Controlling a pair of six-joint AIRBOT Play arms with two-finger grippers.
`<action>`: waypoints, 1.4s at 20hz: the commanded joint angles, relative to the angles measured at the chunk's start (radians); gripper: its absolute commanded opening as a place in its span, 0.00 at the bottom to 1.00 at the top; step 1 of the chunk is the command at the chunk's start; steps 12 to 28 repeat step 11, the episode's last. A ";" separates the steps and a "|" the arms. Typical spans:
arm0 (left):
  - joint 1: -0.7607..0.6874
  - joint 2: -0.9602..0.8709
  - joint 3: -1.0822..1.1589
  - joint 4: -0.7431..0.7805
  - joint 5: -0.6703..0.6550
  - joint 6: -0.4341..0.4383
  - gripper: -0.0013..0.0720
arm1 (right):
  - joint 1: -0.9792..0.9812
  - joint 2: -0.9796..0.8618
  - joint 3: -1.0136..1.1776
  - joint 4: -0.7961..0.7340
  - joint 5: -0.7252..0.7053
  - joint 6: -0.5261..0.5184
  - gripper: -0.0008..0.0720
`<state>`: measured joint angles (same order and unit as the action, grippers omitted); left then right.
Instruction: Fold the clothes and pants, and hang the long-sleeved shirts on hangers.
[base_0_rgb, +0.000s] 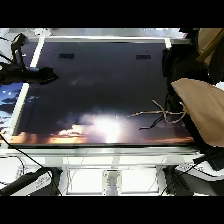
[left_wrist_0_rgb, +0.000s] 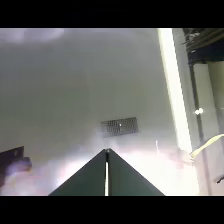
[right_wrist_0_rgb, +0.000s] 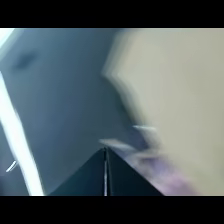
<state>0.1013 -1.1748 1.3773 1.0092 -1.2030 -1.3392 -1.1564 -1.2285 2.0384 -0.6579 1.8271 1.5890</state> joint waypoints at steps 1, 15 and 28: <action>-0.001 0.000 0.000 0.000 -0.004 0.000 0.05 | 0.145 0.081 -0.015 0.290 -0.039 -0.101 0.03; 0.000 0.000 0.000 0.000 -0.004 0.000 0.05 | 0.616 0.100 -0.015 0.101 -0.037 -0.130 0.03; 0.000 0.000 0.000 0.000 -0.004 0.000 0.05 | 0.616 0.100 -0.015 0.101 -0.037 -0.130 0.03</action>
